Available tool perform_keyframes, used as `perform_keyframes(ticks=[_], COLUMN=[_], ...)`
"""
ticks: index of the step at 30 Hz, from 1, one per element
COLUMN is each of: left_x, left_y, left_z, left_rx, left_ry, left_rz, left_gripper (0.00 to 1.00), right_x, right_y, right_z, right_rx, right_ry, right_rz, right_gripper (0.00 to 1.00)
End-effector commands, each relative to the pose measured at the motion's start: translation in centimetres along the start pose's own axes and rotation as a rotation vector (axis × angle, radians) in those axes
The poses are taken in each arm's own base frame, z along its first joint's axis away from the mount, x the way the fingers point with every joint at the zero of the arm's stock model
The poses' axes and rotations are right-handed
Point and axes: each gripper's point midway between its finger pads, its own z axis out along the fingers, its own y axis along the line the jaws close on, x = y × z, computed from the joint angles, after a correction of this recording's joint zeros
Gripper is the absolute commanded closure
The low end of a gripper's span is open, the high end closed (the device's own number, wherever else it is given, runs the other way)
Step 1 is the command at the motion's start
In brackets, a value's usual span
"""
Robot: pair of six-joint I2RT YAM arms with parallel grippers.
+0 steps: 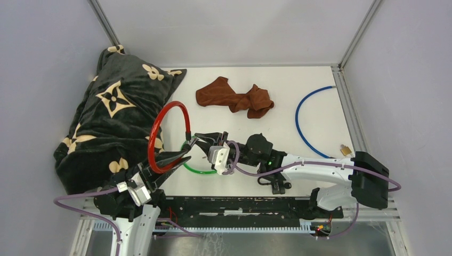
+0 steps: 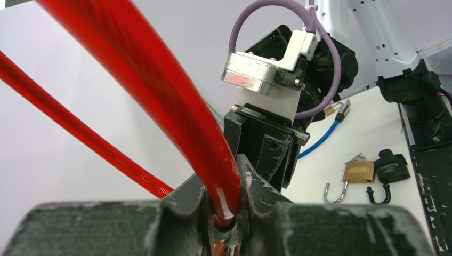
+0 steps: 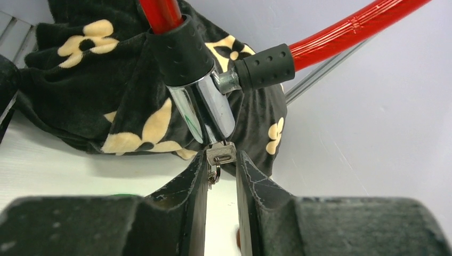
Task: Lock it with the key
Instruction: Lock the lock.
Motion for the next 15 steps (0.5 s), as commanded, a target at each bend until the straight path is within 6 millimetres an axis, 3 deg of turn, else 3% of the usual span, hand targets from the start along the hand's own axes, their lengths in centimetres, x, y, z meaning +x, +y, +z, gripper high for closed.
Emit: perform_keyframes(ticks=[1,8,15], left_x=[-1.2,-0.1,0.7], left_y=[0.5,-1.1,-2.7], left_z=[0.2,0.0,-0.3], left_rx=[0.007,0.136,0.236], left_ry=[-0.018,0.024,0.052], left_rz=[0.097,0.157,0.139], left_gripper=[0.98,0.98,0.98], right_x=[-1.7,-2.3,-2.4], right_y=[-0.8,1.3,5.1], right_z=[-0.2,-1.4,-3.3], right_rx=[-0.019,-0.165,-0.385], right_ry=[-0.008,0.005,0.037], right_rz=[-0.014,0.004,0.081], right_gripper=[0.85,0.89,0.87])
